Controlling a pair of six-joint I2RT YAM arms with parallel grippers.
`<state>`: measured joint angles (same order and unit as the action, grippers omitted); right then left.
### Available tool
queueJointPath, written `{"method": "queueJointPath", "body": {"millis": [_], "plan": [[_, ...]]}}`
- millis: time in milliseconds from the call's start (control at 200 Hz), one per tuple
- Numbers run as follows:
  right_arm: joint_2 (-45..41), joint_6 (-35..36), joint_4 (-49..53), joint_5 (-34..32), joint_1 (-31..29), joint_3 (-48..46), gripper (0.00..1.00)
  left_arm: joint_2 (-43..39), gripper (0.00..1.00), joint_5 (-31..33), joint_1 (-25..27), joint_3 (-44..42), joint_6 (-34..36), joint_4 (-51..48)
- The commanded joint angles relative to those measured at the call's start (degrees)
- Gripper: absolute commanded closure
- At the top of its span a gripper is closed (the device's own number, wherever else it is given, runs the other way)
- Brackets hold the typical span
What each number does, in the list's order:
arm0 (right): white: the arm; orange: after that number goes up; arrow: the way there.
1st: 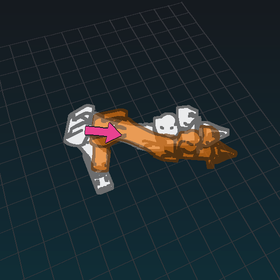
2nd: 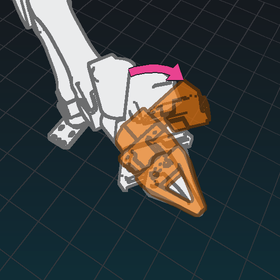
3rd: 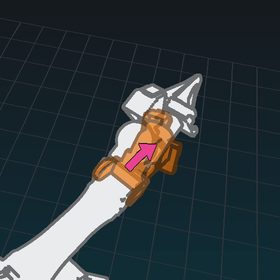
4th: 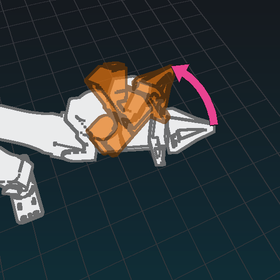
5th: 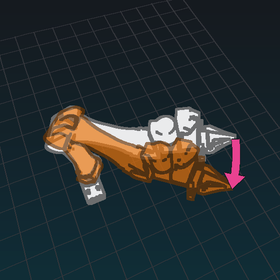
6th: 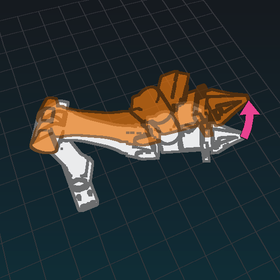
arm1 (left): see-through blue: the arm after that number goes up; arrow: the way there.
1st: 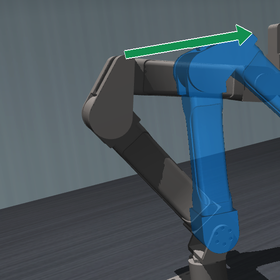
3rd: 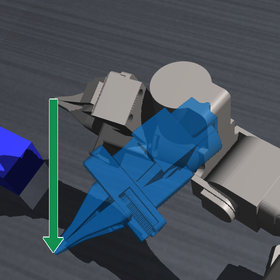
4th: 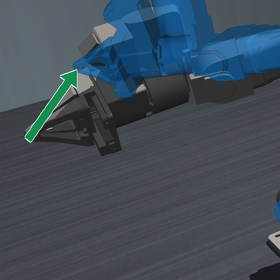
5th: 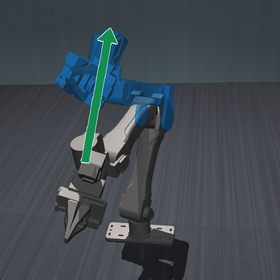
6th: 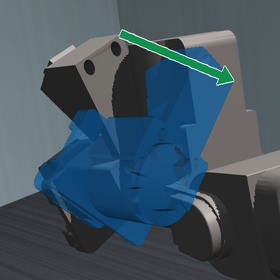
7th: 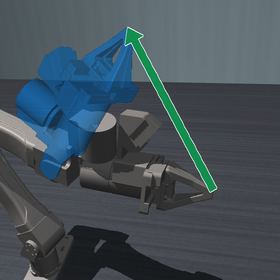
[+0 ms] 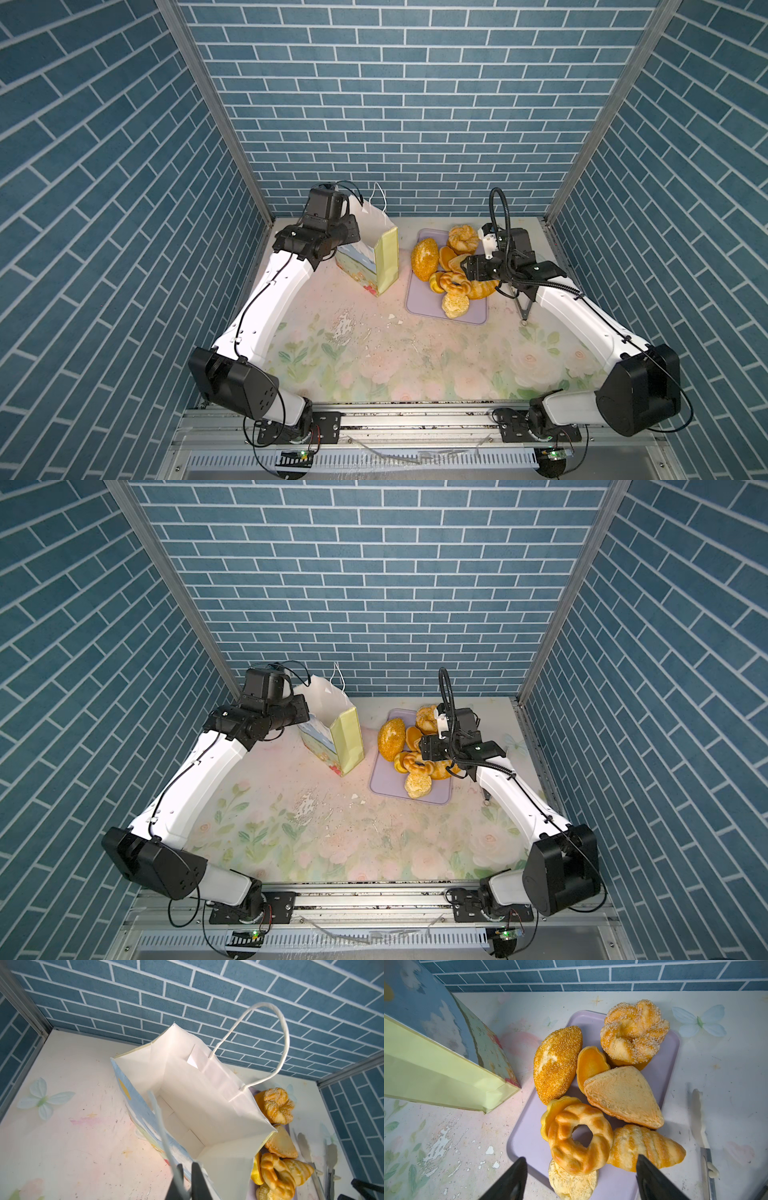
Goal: Place the fake bread into the paper bag
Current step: 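Move the left gripper to the paper bag while the right moves over the tray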
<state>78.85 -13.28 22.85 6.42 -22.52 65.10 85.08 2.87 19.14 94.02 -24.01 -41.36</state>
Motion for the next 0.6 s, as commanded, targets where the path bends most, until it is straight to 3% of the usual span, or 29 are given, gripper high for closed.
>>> {"method": "queueJointPath", "body": {"millis": [0,130,595], "plan": [[-2.22,-1.84,2.17,-1.05,-0.33,2.05,0.18,-0.77,0.94,-1.63,-0.38,1.72,2.81,-3.97],[-3.24,-1.85,3.03,-1.05,-0.33,1.97,0.18,-1.80,1.00,-4.48,-2.09,1.65,4.65,-5.69],[-4.41,-2.01,4.32,-2.46,-0.41,1.32,0.19,0.54,1.00,-10.74,-6.84,9.82,11.71,-16.37]]}}
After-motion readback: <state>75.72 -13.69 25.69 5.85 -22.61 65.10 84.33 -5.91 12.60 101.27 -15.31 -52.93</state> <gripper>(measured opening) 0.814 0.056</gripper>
